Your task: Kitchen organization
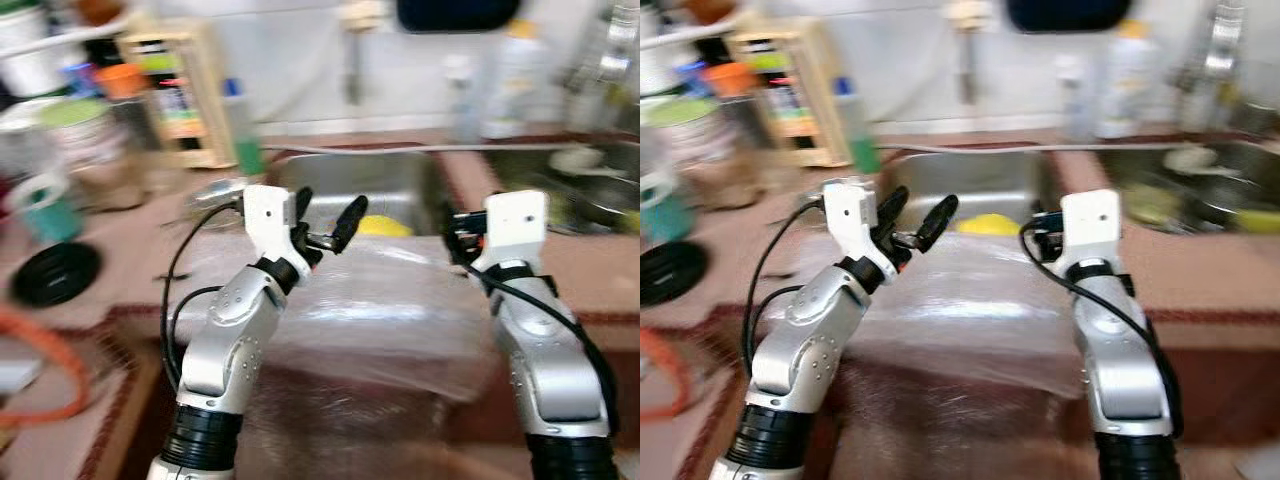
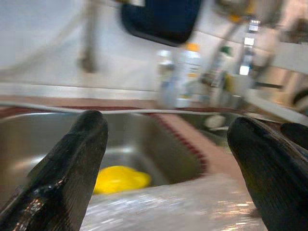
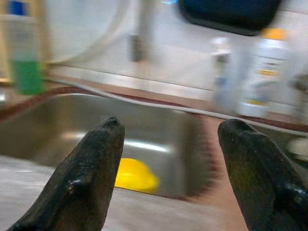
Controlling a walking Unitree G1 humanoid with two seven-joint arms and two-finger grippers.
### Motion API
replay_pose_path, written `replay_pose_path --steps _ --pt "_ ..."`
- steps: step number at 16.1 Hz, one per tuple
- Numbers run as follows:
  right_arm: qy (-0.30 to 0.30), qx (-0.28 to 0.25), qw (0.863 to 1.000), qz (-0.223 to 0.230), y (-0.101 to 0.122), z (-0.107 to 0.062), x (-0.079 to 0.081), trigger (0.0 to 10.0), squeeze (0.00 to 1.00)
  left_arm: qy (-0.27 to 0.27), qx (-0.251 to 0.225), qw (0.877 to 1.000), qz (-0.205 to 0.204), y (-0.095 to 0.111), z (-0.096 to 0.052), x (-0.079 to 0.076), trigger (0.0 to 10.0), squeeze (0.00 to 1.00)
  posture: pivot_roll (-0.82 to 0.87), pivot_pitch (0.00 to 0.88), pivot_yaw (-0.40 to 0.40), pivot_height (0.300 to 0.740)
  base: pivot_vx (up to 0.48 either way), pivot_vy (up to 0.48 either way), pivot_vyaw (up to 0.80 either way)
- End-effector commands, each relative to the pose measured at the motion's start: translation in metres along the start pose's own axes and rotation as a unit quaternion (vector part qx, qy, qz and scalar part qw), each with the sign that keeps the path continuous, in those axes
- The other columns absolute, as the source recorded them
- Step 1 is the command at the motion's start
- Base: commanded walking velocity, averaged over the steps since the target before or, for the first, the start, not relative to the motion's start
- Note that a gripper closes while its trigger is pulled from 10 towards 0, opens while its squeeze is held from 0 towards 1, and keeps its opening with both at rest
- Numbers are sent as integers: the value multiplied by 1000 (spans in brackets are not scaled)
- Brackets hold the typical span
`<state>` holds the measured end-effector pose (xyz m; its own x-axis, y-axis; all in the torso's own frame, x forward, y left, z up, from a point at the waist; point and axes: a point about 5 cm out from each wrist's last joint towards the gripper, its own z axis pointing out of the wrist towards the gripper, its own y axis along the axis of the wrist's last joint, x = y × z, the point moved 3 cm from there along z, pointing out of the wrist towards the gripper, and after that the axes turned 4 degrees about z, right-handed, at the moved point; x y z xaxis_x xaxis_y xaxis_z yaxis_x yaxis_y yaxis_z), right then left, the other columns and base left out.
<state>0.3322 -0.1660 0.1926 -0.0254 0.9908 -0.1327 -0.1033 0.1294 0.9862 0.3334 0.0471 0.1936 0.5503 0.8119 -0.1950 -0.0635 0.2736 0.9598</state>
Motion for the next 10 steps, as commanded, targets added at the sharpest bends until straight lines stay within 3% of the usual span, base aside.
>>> replay_pose_path --steps 1,8,10 --pt "2 -9 1000 -2 5 0 0 10000 0 6 2 1000 7 0 -1 1 10000 0 -62 0 98 740 0 0 0" --pt "-7 -6 1000 -11 7 1 -10 10000 0 5 -8 1000 -2 0 -1 -3 10000 0 -77 0 75 740 0 0 0" --pt "-4 -3 1000 -12 5 -1 -8 10000 0 6 -5 1000 -4 -2 -1 -2 10000 0 -73 0 77 740 0 -403 0"
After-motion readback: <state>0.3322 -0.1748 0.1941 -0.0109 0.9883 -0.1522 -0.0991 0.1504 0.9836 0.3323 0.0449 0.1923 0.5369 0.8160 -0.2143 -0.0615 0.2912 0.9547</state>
